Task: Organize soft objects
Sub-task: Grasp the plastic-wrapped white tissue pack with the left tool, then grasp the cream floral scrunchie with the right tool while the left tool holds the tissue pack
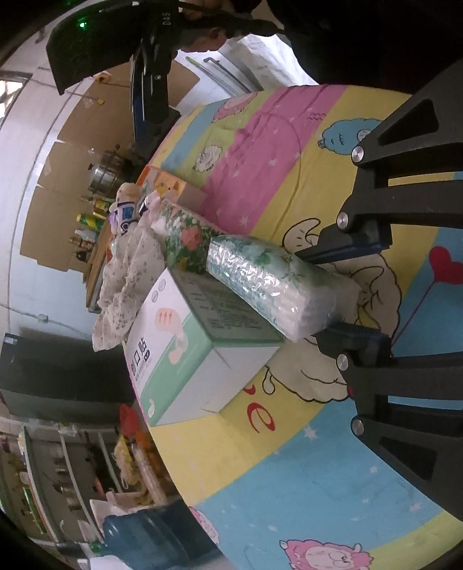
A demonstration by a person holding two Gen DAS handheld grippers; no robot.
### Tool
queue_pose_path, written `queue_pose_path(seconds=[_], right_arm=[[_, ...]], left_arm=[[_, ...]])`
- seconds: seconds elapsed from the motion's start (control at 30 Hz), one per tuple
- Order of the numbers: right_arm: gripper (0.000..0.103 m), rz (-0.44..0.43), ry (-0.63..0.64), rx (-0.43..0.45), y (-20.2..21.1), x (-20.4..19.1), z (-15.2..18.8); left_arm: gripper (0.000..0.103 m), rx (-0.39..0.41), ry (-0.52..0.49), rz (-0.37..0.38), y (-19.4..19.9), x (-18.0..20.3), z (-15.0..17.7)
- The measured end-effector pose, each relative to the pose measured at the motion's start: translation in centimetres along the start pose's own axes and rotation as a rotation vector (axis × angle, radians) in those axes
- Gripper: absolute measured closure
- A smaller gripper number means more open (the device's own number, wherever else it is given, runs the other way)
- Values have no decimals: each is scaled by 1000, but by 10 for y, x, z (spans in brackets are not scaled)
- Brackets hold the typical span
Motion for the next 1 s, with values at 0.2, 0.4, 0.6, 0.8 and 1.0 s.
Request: queue_pose_path(seconds=[0.2, 0.4, 0.6, 0.8, 1.0], right_arm=[[45, -17, -2, -1, -2, -1, 1], [45, -23, 6, 10, -3, -2, -5], [45, -50, 17, 59, -14, 3, -33], [45, -10, 54, 58, -52, 16, -64], [46, 17, 64, 16, -85, 28, -79]], left_arm=[[80, 33, 30, -20, 7, 6, -3], [81, 76, 72, -53, 18, 14, -8], [81, 145, 168, -166, 49, 17, -17], [81, 193, 299, -277, 78, 10, -18], [81, 199, 374, -345, 89, 5, -10]])
Point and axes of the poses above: each gripper's, at about its wrist camera, not at the fingertips, and y roughly against the way its jaws point, x to its right, z to its underside, the point moved 9 cm from there along -y, roughly the way its jaws point, and after that the axes turned 9 degrees about -z, right-handed, at the moved point
